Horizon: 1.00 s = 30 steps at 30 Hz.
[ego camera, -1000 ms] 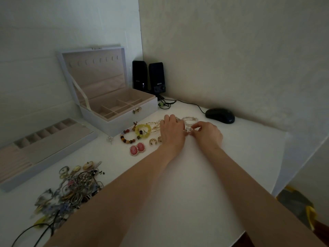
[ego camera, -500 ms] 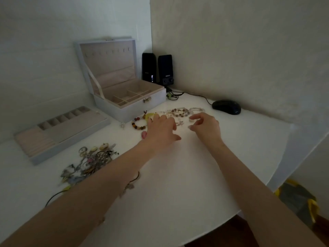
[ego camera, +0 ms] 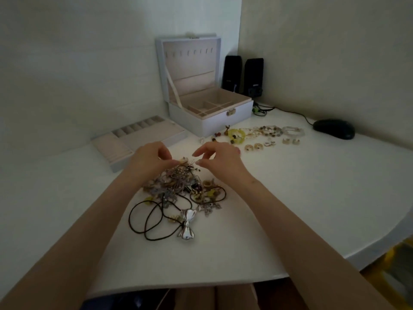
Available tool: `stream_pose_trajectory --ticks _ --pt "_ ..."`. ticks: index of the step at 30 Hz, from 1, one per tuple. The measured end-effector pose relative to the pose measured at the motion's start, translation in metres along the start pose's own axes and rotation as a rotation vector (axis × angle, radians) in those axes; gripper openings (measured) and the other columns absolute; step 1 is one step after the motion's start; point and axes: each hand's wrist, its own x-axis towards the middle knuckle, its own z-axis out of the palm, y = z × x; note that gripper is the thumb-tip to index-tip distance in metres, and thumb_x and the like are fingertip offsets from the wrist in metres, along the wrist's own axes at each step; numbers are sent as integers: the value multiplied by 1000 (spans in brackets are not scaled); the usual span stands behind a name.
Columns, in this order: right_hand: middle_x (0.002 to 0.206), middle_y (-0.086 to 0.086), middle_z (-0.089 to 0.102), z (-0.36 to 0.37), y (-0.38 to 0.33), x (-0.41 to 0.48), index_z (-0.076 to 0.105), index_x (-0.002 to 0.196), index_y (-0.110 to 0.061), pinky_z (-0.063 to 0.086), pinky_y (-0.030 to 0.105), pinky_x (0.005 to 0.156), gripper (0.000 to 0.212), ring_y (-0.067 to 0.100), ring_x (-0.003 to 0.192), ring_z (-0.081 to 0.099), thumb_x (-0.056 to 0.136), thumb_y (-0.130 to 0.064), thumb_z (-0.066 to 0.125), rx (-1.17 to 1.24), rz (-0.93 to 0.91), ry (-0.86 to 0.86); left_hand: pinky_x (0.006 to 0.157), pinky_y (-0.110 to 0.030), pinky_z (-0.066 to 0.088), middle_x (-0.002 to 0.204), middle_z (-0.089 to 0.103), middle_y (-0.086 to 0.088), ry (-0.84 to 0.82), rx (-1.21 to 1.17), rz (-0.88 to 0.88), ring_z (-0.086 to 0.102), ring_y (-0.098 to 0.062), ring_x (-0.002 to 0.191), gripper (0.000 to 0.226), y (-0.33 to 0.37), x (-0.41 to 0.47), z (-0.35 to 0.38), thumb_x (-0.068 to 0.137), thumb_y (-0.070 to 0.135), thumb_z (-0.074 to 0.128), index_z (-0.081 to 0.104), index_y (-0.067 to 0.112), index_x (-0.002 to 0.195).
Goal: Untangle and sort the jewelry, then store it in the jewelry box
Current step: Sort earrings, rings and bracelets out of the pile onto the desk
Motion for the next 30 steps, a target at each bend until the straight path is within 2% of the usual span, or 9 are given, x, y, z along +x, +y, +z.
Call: stream_pose_trajectory --ticks 3,5,8,12,16,20,23,26,30 --pt "103 -1 61 12 2 4 70 106 -25 44 25 82 19 13 90 54 90 -20 62 -80 -64 -46 71 -32 45 86 60 -1 58 51 -22 58 -23 88 22 -18 7 1 80 27 73 53 20 76" --pt "113 2 60 19 1 8 69 111 -25 43 32 89 25 20 101 52 92 -14 57 -135 -149 -90 77 -36 46 88 60 -1 88 100 -13 57 -23 91 21 -22 9 1 82 26 72 51 22 76" --pt "119 3 62 27 -3 18 70 112 -22 39 35 97 29 25 111 51 94 -8 53 -195 -233 -133 84 -42 47 95 62 -4 128 148 -9 56 -25 96 17 -26 11 -1 84 23 69 53 23 78" --pt "110 7 67 32 -4 25 73 108 -16 43 35 93 23 23 104 57 92 -9 57 -219 -197 -154 85 -40 47 102 63 -6 116 172 3 56 -26 99 10 -32 12 -2 86 20 66 57 22 83" --pt "104 6 67 26 -1 22 74 103 -13 44 28 89 18 19 95 60 89 -14 63 -143 -137 -113 75 -29 41 95 61 -1 96 100 21 54 -18 92 8 -31 12 -3 85 22 67 60 20 84" --pt "101 4 70 22 2 21 74 103 -13 46 28 87 18 15 92 61 90 -17 61 -135 -164 -89 59 -17 35 85 61 6 93 17 116 52 -7 73 6 -20 6 -1 84 20 69 64 17 84" --pt "94 1 71 20 3 19 73 102 -13 49 23 81 18 11 86 63 92 -17 59 -66 -130 -71 62 -16 38 80 62 11 -27 -78 249 54 -4 73 9 -8 -2 1 82 23 70 63 23 77" --pt "81 -2 67 11 3 18 72 100 -10 50 11 65 19 5 68 64 95 -14 54 195 -40 -10 66 -13 38 83 64 11 -192 -77 410 53 -2 76 7 2 -10 4 79 29 72 68 23 80" --pt "79 5 66 -5 2 18 70 97 -4 52 17 58 20 16 63 69 96 -16 55 421 81 -13 82 -22 41 91 62 11 -314 -7 521 50 -3 90 17 8 -16 17 77 39 73 69 29 89"
